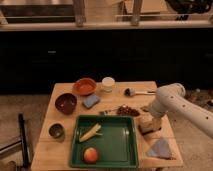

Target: Wipe tray with eraser

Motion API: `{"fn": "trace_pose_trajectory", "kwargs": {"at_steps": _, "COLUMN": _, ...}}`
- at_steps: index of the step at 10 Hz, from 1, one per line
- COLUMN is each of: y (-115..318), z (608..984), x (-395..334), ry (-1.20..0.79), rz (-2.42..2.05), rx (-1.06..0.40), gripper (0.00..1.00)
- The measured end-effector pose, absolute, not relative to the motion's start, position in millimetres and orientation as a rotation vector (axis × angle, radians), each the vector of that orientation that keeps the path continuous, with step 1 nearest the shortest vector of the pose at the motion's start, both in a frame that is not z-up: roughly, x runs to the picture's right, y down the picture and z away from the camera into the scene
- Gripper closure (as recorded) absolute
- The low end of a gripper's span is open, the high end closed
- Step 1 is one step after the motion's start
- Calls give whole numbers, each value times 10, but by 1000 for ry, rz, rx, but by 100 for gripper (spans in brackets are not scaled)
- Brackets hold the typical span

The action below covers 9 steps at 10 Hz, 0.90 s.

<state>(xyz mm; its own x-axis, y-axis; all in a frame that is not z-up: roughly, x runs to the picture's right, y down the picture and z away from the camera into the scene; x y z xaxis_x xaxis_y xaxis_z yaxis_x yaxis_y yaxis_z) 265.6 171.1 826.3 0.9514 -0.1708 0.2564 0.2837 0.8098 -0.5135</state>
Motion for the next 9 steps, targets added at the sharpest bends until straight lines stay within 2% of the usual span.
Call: {"fn": "trace_pose_trajectory", "kwargs": {"at_steps": 9, "y": 1939, "z": 8372, "x": 2761, "ry": -199, "rz": -234, "rx": -582, "gripper": 20}}
